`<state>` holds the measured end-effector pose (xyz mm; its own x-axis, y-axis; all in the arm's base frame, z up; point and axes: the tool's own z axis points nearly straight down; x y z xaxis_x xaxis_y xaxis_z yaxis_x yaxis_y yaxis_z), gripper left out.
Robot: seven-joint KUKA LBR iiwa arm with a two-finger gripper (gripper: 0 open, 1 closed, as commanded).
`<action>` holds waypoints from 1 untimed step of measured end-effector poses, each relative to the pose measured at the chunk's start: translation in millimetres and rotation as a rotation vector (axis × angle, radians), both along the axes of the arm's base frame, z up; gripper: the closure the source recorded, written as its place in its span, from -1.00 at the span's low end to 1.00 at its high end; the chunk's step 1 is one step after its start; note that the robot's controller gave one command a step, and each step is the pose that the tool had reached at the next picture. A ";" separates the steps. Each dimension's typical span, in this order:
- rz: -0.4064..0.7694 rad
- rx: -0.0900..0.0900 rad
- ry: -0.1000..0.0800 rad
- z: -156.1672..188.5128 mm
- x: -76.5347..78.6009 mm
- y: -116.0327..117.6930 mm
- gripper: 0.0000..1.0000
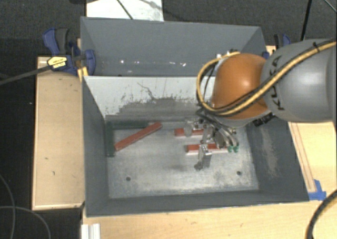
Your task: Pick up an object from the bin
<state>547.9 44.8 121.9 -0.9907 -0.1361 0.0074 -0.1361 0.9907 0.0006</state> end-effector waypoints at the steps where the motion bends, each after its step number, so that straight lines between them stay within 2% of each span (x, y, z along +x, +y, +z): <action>1: 0.205 0.002 -0.016 -14.1 21.2 -7.1 -1.00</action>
Offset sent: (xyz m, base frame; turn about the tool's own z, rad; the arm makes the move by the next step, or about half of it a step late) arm 0.0106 -0.0503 -0.0519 0.1525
